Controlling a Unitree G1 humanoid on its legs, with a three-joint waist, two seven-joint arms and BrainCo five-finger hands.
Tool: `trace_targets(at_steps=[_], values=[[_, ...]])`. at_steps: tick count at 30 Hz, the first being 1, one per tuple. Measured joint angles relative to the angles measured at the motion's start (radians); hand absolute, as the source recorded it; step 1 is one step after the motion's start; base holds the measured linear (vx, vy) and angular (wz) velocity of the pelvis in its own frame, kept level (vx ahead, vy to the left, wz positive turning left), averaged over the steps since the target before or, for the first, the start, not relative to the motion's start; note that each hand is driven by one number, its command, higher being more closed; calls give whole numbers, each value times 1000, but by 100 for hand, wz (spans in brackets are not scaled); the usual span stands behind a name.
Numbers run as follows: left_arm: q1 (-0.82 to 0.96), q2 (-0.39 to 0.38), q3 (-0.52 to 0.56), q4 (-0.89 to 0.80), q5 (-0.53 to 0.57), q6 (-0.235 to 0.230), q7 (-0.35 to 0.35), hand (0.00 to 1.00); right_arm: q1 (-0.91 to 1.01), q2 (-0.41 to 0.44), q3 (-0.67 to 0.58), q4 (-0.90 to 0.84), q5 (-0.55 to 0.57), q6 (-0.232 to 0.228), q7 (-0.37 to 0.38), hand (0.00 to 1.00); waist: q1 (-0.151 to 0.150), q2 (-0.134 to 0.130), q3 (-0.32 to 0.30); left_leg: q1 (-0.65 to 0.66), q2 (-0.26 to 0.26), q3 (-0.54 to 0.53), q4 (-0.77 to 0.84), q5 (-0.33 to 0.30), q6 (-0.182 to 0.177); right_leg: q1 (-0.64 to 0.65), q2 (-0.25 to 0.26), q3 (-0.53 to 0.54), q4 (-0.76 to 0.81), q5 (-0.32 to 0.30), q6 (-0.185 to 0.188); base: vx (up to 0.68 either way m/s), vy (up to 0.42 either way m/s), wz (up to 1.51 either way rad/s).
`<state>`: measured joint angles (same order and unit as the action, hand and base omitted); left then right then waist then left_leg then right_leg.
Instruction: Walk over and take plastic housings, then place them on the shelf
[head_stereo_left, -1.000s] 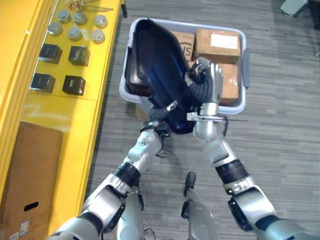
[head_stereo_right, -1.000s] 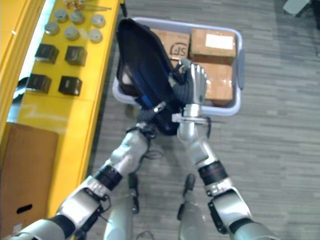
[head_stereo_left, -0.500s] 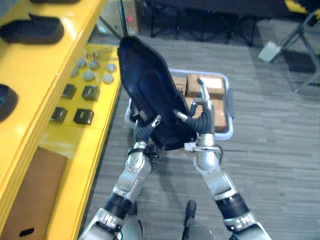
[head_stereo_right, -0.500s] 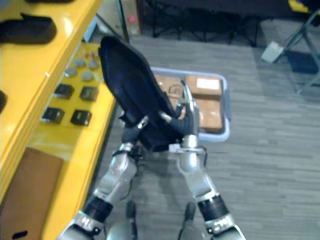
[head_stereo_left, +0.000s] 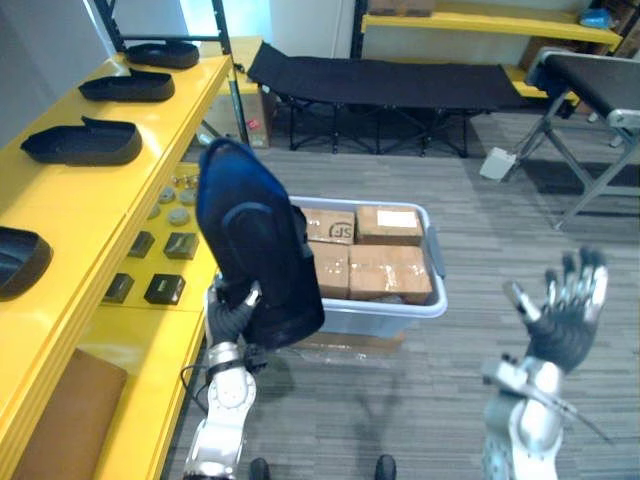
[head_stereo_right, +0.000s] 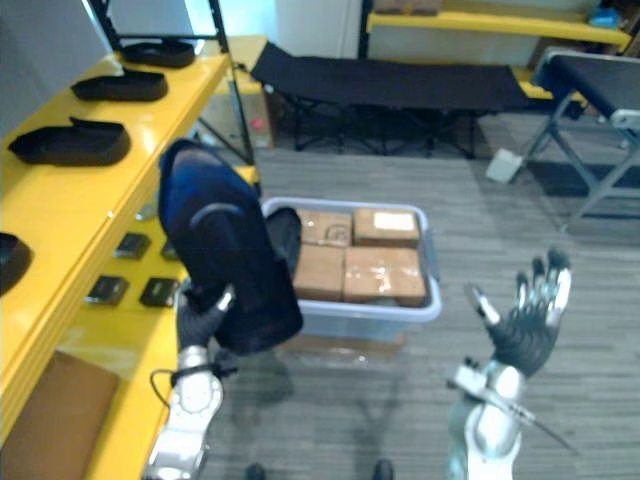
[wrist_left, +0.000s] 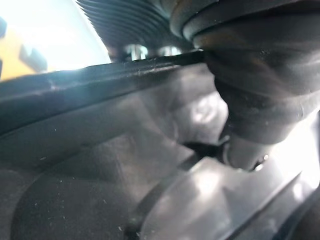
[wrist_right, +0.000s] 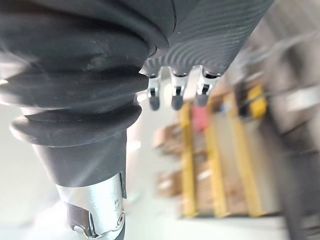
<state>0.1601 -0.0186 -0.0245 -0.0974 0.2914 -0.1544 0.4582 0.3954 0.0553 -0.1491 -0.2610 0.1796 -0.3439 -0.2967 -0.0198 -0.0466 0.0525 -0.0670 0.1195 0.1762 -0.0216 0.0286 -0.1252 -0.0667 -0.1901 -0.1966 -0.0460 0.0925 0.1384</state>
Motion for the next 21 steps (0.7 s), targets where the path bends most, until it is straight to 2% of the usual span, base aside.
trace_targets(at_steps=[2, 4, 9, 12, 16, 20, 21], values=[[31, -13, 8, -8, -1, -3, 0, 100, 38, 15, -10, 104, 0, 12, 15, 0, -2, 5, -9, 4, -1, 1, -8, 0, 0, 0, 0, 3, 0, -3, 3, -7, -8, -5], [64, -28, 18, -13, -10, -18, 0, 100, 60, 26, -17, 256, 3, 57, 20, 0, -1, 12, -15, 11, -1, 4, -12, 0, 0, 2, 0, 4, 0, -4, 3, -11, -10, -4], [78, -32, 49, -84, -18, -24, 0, 100, 24, 25, -10, 354, 5, 81, 39, 0, 5, 21, -22, 13, -2, -2, -12, 1, -1, 8, 0, 0, 0, -4, 3, -8, -5, 3], [75, -31, 96, -143, -19, -50, 3, 100, -63, 7, 31, 401, 5, 82, 42, 0, 12, 18, -23, 10, -5, -39, -11, 4, -2, 35, -4, -45, -1, -11, 5, -4, -8, 34], [76, -31, 168, -209, -19, -60, 28, 100, -176, -19, 97, 471, 4, 82, 63, 0, 54, 9, -28, -24, -13, -132, -21, 26, -3, 63, -5, -138, -1, -22, 7, 7, -9, 70], [84, -36, 292, -231, -20, -60, 71, 100, -290, -41, 143, 522, 4, 82, 79, 0, 123, 3, -28, -41, -36, -276, -57, 67, -2, 130, -9, -279, 0, -46, 11, 18, -10, 97], [90, -37, 308, -236, -21, -60, 79, 100, -299, -40, 147, 522, 4, 82, 79, 0, 127, -1, -25, -41, -41, -293, -57, 68, -2, 142, -12, -298, 1, -53, 15, 6, -1, 92]])
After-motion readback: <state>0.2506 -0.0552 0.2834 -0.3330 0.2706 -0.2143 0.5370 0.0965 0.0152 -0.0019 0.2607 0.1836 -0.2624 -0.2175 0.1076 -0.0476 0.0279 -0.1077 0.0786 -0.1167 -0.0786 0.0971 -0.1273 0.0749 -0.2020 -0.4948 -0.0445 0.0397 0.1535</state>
